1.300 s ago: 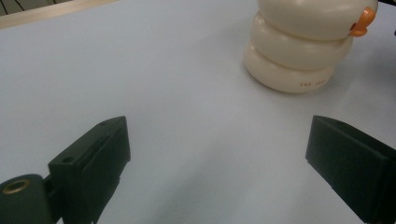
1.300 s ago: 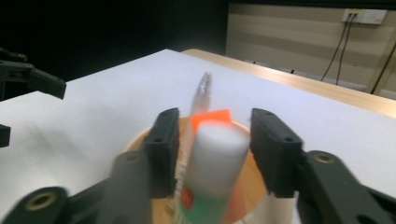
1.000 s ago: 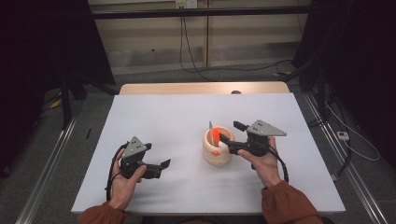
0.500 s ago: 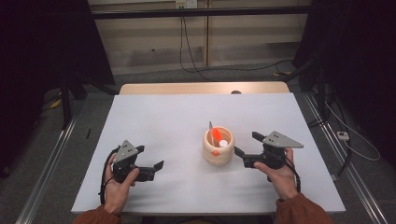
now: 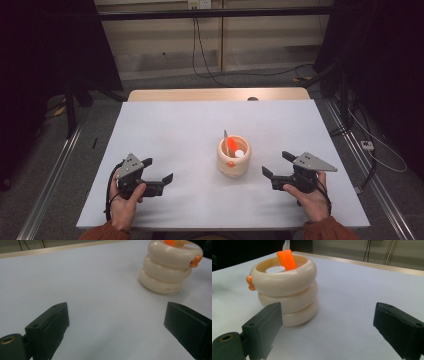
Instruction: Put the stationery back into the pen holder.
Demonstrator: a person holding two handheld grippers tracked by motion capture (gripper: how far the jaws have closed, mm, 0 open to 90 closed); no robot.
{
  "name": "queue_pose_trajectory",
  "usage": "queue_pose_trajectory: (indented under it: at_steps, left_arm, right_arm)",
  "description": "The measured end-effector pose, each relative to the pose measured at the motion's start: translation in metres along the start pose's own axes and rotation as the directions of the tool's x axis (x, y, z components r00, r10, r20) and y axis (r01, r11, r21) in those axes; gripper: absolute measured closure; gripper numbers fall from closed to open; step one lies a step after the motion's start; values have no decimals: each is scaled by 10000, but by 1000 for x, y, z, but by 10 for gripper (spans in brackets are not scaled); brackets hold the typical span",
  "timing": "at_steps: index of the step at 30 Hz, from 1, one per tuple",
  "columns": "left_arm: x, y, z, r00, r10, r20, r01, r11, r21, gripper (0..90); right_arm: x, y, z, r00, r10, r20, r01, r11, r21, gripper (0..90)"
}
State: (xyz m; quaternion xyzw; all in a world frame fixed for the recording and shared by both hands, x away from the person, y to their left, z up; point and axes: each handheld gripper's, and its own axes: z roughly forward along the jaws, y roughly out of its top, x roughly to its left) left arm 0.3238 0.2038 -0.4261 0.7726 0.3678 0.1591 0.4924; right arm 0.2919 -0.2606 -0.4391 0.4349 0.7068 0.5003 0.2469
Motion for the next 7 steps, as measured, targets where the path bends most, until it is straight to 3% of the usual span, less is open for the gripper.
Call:
queue_pose_trajectory:
  at_steps: [1, 7]
  left_arm:
    - [-1, 0, 0, 9998, 184, -61, -184, 9998, 31, 59]
    - [0, 1, -2, 10000, 89, -3, -89, 9999, -111, 59]
  right_arm:
    - [0, 0, 0, 10000, 40, 15, -40, 10000, 10, 84]
    - [-1, -2, 2, 9999, 87, 82, -87, 9999, 64, 84]
